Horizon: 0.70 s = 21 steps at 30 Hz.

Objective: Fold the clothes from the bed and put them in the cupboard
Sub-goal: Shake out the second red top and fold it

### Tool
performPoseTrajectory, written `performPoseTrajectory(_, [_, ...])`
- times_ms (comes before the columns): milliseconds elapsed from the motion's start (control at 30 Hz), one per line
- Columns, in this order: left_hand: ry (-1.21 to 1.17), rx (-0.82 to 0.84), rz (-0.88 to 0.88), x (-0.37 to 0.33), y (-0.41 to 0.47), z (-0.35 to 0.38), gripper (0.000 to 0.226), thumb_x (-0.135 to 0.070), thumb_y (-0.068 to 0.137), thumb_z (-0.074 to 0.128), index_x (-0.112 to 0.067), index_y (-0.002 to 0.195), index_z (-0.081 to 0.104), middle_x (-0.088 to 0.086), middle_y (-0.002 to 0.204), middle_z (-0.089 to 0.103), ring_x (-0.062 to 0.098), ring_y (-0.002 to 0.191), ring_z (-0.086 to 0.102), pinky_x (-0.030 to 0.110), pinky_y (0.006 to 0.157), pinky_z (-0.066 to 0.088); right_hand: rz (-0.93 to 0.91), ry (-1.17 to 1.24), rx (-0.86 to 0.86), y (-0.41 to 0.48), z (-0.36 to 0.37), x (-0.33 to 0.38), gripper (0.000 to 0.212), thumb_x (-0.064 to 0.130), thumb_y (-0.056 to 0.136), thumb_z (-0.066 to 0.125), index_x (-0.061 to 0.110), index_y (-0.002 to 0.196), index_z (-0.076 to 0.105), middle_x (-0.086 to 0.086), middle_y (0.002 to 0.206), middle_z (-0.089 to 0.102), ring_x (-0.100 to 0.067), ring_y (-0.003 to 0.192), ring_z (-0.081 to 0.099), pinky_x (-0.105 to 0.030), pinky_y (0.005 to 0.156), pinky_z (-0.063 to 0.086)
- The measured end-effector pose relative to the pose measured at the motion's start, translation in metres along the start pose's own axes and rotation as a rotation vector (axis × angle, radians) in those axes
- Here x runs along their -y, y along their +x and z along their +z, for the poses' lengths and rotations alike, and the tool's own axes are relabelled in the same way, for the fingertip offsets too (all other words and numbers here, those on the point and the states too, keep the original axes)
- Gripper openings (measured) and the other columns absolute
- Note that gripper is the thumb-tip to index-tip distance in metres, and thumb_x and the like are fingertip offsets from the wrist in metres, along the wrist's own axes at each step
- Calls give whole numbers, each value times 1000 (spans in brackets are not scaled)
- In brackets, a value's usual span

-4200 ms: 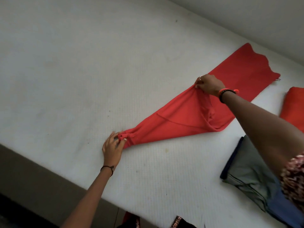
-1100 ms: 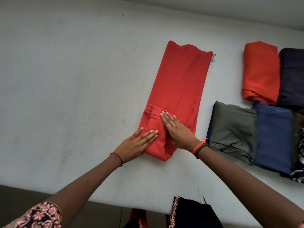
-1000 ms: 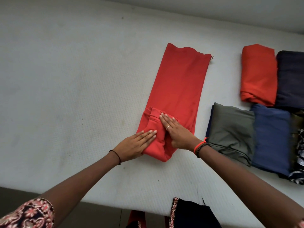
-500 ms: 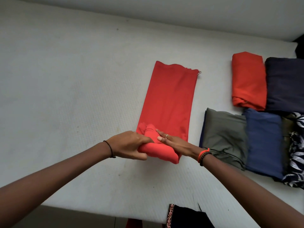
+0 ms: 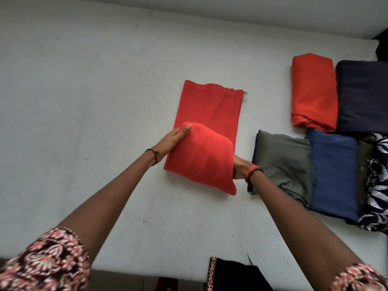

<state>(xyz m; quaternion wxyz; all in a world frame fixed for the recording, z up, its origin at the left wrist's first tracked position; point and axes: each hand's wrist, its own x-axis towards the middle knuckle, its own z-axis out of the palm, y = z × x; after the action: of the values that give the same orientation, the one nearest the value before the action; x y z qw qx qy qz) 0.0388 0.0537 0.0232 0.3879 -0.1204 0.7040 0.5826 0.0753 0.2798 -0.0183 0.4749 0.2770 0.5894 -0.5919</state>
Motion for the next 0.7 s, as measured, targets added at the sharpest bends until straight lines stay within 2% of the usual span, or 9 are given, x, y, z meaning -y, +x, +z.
performPoseTrajectory(100, [70,20,-133,13,0,14,120,-96,42,47,-20,135,49,-2,135,52,14,121,51,31,108,33,11,90,-37,3,0,-6,24,22,102,38,12,92,56,-9,75,50,-13,53,53,-20,45,45])
performPoseTrajectory(200, [67,-111,-174,27,1,21,84,-79,76,43,-13,126,56,2,118,60,17,103,56,28,91,37,-9,311,-61,-4,7,-7,36,39,102,37,12,95,60,-6,71,65,-13,54,62,-24,49,52])
performPoseTrajectory(233, [46,-154,-185,32,1,22,73,-72,83,39,-12,122,58,4,113,61,18,99,56,28,88,37,-22,381,-47,-6,7,-9,46,50,99,35,12,99,62,-8,76,70,-15,61,66,-29,58,56])
performPoseTrajectory(267, [31,-190,-193,37,0,21,69,-68,87,36,-12,120,58,6,112,61,19,97,57,28,86,38,-52,447,-22,-6,6,-13,62,62,94,34,10,108,64,-14,94,72,-21,73,68,-39,75,58])
performPoseTrajectory(333, [31,-228,-199,44,-3,20,68,-65,90,31,-11,122,58,5,108,61,19,95,57,28,84,38,-46,494,53,-5,3,-23,94,79,77,42,0,126,57,-26,123,59,-31,86,61,-54,100,43])
performPoseTrajectory(367, [43,-240,-202,47,-2,19,69,-65,91,30,-11,123,58,3,106,61,18,95,57,27,84,38,-55,476,72,-7,4,-25,95,78,71,49,0,124,58,-24,119,61,-30,89,61,-51,100,44])
performPoseTrajectory(467, [85,-281,-211,49,3,21,72,-67,90,30,-8,117,61,8,109,64,23,98,59,31,86,42,-82,318,-7,-8,13,-30,74,58,65,71,12,121,59,-7,110,70,-22,100,68,-37,91,54])
performPoseTrajectory(600, [223,-370,-226,41,20,24,73,-66,89,34,0,92,63,16,96,63,32,92,59,38,85,45,-122,239,-191,-3,21,-32,62,44,81,69,8,129,55,-5,111,67,-19,97,67,-31,82,55])
performPoseTrajectory(700, [242,-435,-180,39,23,23,64,-64,90,38,-5,76,56,11,86,61,29,84,57,37,76,42,-104,267,-225,-3,18,-27,72,53,69,75,8,124,58,-5,108,69,-20,96,68,-34,84,56])
